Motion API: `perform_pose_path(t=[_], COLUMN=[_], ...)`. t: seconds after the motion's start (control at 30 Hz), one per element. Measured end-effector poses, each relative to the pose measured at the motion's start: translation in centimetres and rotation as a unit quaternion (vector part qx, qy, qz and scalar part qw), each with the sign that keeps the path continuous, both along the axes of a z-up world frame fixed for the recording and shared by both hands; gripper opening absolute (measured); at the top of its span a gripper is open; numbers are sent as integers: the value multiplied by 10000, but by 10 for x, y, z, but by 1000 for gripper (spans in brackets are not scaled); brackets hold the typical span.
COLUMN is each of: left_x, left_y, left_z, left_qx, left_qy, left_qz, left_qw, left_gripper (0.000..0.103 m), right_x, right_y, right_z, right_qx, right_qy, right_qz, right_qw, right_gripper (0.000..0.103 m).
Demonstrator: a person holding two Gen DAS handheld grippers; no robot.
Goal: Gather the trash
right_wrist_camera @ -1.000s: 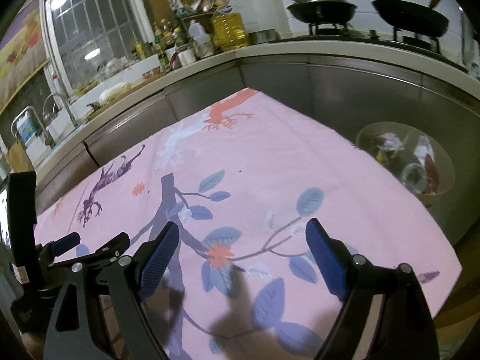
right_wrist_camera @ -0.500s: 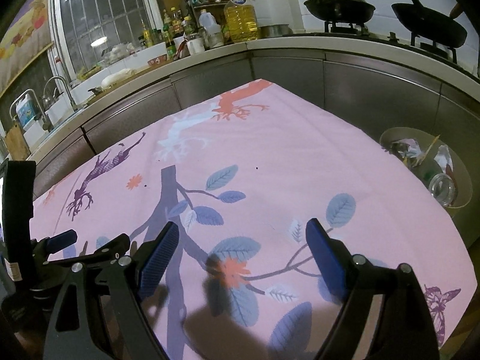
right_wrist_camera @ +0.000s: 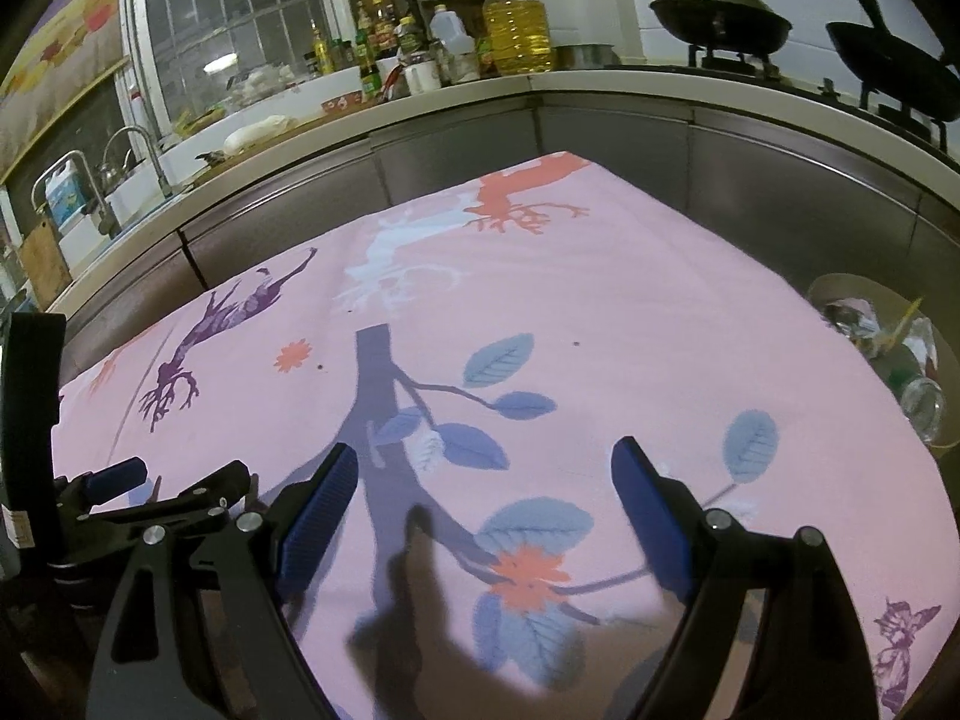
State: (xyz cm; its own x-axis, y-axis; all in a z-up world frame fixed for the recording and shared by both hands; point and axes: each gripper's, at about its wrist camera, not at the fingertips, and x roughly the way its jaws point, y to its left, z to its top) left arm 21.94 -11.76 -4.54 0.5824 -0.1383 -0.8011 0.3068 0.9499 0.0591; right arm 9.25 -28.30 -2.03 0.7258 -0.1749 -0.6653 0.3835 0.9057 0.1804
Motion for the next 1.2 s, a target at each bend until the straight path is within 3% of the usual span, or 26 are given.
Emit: perform_pose_path(t=[0.4,1.2], left_x=[10,11], left_y=[16,17], left_z=[-1,-3], left_qx=[-127,-225], left_qy=[22,48], left_qz=[148,150], left_qw=[9998,9996], left_gripper=[97,97], right_x=[22,28], right_y=[18,17], right_z=[-10,-18], right_qx=[33,-30], right_qy=[178,374], right_qz=[236,131], right_qw=[9996,9992], right_gripper=[83,83])
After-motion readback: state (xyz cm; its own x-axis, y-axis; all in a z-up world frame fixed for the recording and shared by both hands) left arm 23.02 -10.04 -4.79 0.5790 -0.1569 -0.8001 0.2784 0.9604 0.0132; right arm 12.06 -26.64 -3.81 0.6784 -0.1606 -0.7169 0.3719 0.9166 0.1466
